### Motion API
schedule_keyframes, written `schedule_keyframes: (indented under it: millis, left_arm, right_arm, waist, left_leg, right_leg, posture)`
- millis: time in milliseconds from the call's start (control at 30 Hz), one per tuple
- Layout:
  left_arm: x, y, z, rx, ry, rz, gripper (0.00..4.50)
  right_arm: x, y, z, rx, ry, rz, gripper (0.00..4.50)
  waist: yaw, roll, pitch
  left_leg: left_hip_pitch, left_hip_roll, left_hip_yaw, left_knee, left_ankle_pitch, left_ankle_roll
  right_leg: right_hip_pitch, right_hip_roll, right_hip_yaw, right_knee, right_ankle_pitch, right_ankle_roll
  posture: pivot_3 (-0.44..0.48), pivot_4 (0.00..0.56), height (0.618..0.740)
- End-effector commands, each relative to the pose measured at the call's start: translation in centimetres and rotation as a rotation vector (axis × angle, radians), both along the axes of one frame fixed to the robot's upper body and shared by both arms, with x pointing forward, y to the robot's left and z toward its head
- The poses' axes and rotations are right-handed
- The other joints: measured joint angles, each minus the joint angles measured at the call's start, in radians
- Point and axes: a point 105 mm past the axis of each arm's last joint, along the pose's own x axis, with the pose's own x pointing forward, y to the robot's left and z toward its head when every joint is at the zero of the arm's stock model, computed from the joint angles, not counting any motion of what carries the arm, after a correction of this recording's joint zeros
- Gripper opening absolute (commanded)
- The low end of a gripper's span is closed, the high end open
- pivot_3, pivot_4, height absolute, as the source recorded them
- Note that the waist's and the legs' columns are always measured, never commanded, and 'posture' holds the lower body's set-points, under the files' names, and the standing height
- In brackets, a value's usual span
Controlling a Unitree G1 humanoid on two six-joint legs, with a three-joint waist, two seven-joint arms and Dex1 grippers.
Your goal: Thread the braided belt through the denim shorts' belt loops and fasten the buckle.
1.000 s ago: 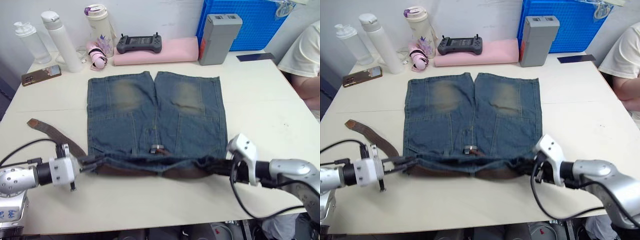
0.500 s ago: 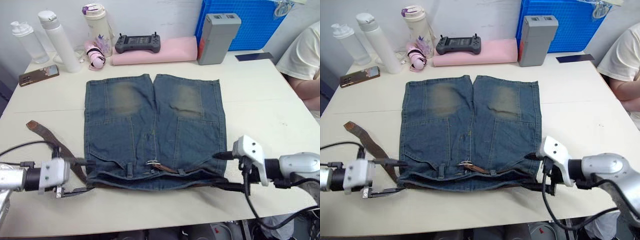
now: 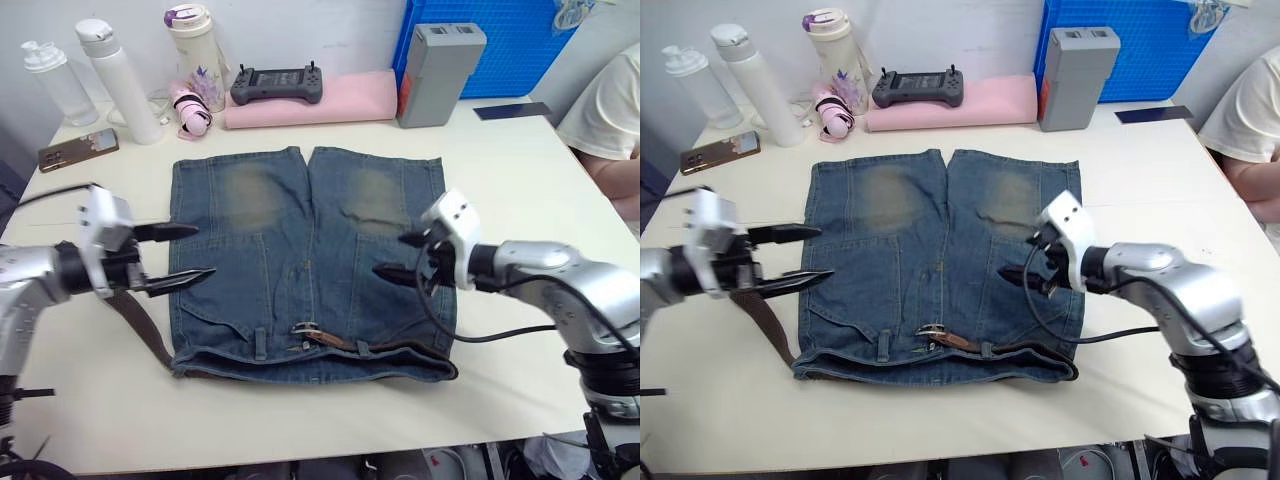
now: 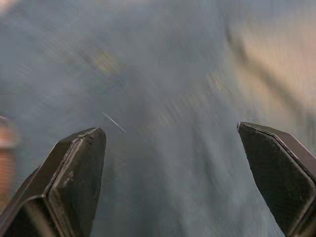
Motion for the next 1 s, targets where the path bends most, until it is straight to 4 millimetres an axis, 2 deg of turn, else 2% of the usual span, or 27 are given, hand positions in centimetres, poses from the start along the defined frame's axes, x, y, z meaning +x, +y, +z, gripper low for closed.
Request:
schedule_keyframes:
  millis: [33, 167, 233, 267, 300, 333, 367, 400, 500, 567, 600, 733, 833, 900, 1000]
  left_arm:
    - [1.2, 0.8, -3.7, 0.170, 0.052, 0.044, 4.36]
    - [1.8, 2.7, -6.6, 0.318, 0.078, 0.074, 4.36]
    - [2.0, 3.2, -7.2, 0.363, 0.089, 0.076, 4.50]
    - [2.0, 3.3, -7.4, 0.372, 0.090, 0.074, 4.50]
    - [2.0, 3.2, -7.5, 0.373, 0.095, 0.062, 4.11]
    - [1.8, 3.0, -7.7, 0.373, 0.101, 0.045, 3.99]
    - [1.6, 2.9, -7.9, 0.382, 0.105, 0.027, 3.71]
    - [1.4, 2.8, -8.2, 0.391, 0.112, 0.011, 3.36]
    - [1.2, 2.9, -8.9, 0.424, 0.110, -0.002, 2.05]
    - [1.4, 2.9, -9.0, 0.436, 0.097, 0.008, 1.25]
    - [1.6, 2.9, -9.1, 0.441, 0.092, 0.012, 0.74]
    - [2.4, 2.9, -9.5, 0.481, 0.048, 0.038, 0.74]
    - [3.3, 3.3, -9.6, 0.531, 0.004, 0.074, 0.74]
    - [4.3, 3.6, -9.5, 0.570, -0.037, 0.102, 0.74]
    - [6.5, 4.0, -9.0, 0.662, -0.132, 0.156, 0.74]
  right_arm:
    - [0.2, 0.2, -2.0, -0.106, 0.032, -0.010, 4.50]
    - [-0.3, 0.0, -4.4, -0.173, 0.114, -0.006, 4.50]
    - [-0.4, -0.2, -5.3, -0.215, 0.129, -0.005, 3.99]
    - [-0.4, -0.2, -5.5, -0.223, 0.131, -0.004, 3.59]
    - [-0.4, -0.2, -5.9, -0.223, 0.142, -0.004, 3.18]
    - [-0.5, -0.2, -6.2, -0.233, 0.147, -0.003, 2.87]
    - [-0.5, -0.2, -6.5, -0.247, 0.149, -0.001, 2.36]
    - [-0.5, -0.2, -6.6, -0.248, 0.151, 0.001, 2.04]
    - [-0.1, -0.3, -6.6, -0.258, 0.140, -0.012, 0.65]
    - [0.4, -0.5, -6.5, -0.267, 0.121, -0.034, 0.00]
    - [0.7, -0.5, -6.5, -0.272, 0.113, -0.043, 0.00]
    - [2.2, -1.0, -6.5, -0.315, 0.053, -0.104, 0.00]
    - [3.2, -1.2, -6.4, -0.327, 0.015, -0.151, 0.00]
    - [4.0, -1.2, -6.1, -0.332, -0.012, -0.184, 0.00]
    - [5.8, -1.8, -5.6, -0.357, -0.074, -0.266, 0.00]
  waist:
    - [-0.002, 0.000, 0.000]
    - [-0.005, -0.001, 0.000]
    - [-0.003, -0.004, -0.002]
    - [-0.003, -0.005, -0.003]
    - [-0.002, -0.006, -0.005]
    - [-0.002, -0.006, -0.006]
    - [-0.003, -0.007, -0.007]
    - [-0.003, -0.007, -0.007]
    - [-0.003, -0.007, -0.010]
    - [-0.003, -0.008, -0.017]
    - [-0.003, -0.008, -0.018]
    - [-0.003, -0.005, -0.027]
    - [-0.002, -0.003, -0.027]
    - [-0.001, -0.001, -0.028]
    - [-0.001, -0.001, -0.028]
  left_leg:
    - [-0.001, 0.000, 0.001, -0.001, 0.000, 0.000]
    - [-0.011, 0.000, 0.002, 0.000, 0.000, 0.000]
    - [-0.010, 0.001, 0.003, 0.002, 0.000, 0.000]
    - [-0.010, 0.001, 0.003, 0.003, 0.000, 0.000]
    - [-0.009, 0.001, 0.004, 0.003, 0.001, -0.001]
    - [-0.008, 0.001, 0.004, 0.003, 0.001, -0.001]
    - [-0.007, 0.001, 0.004, 0.004, 0.001, -0.001]
    - [-0.003, 0.002, 0.005, 0.004, 0.001, -0.001]
    - [0.006, 0.004, 0.005, 0.002, 0.001, -0.001]
    - [0.007, 0.007, 0.003, 0.002, 0.001, -0.001]
    - [0.008, 0.007, 0.002, 0.002, 0.001, -0.001]
    - [0.009, 0.007, -0.001, 0.003, 0.001, -0.001]
    - [0.017, 0.007, -0.001, 0.002, 0.001, -0.001]
    - [0.025, 0.009, -0.002, 0.000, 0.001, -0.002]
    - [0.025, 0.009, -0.004, 0.001, 0.001, -0.002]
  right_leg:
    - [-0.001, 0.000, 0.000, 0.000, 0.000, 0.000]
    - [-0.011, 0.000, -0.002, 0.000, 0.000, 0.000]
    - [-0.010, 0.000, -0.001, 0.001, 0.000, 0.000]
    - [-0.010, 0.000, -0.001, 0.001, 0.000, 0.000]
    - [-0.009, 0.000, 0.000, 0.001, 0.000, 0.000]
    - [-0.008, 0.000, 0.000, 0.002, 0.000, 0.000]
    - [-0.007, 0.000, 0.000, 0.002, 0.000, 0.000]
    - [-0.004, 0.000, 0.000, 0.002, 0.000, 0.000]
    - [0.006, 0.000, 0.001, 0.001, 0.000, -0.001]
    - [0.006, 0.000, 0.002, 0.001, 0.000, -0.001]
    - [0.006, 0.000, 0.002, 0.001, 0.000, -0.001]
    - [0.007, 0.000, 0.002, 0.002, 0.000, -0.001]
    - [0.014, 0.000, 0.003, 0.003, -0.001, -0.001]
    - [0.021, 0.000, 0.002, 0.002, -0.001, -0.002]
    - [0.021, -0.001, 0.002, 0.002, -0.001, -0.002]
  posture:
    - [0.000, 0.150, 0.705]
    - [0.000, 0.150, 0.705]
    - [0.000, 0.150, 0.705]
    - [0.000, 0.150, 0.705]
    - [0.000, 0.150, 0.705]
    - [0.000, 0.150, 0.705]
    - [0.000, 0.150, 0.705]
    - [0.000, 0.150, 0.705]
    - [0.000, 0.150, 0.705]
    - [0.000, 0.150, 0.705]
    - [0.000, 0.150, 0.705]
    - [0.000, 0.150, 0.705]
    - [0.000, 0.150, 0.705]
    - [0.000, 0.150, 0.705]
    - [0.000, 0.150, 0.705]
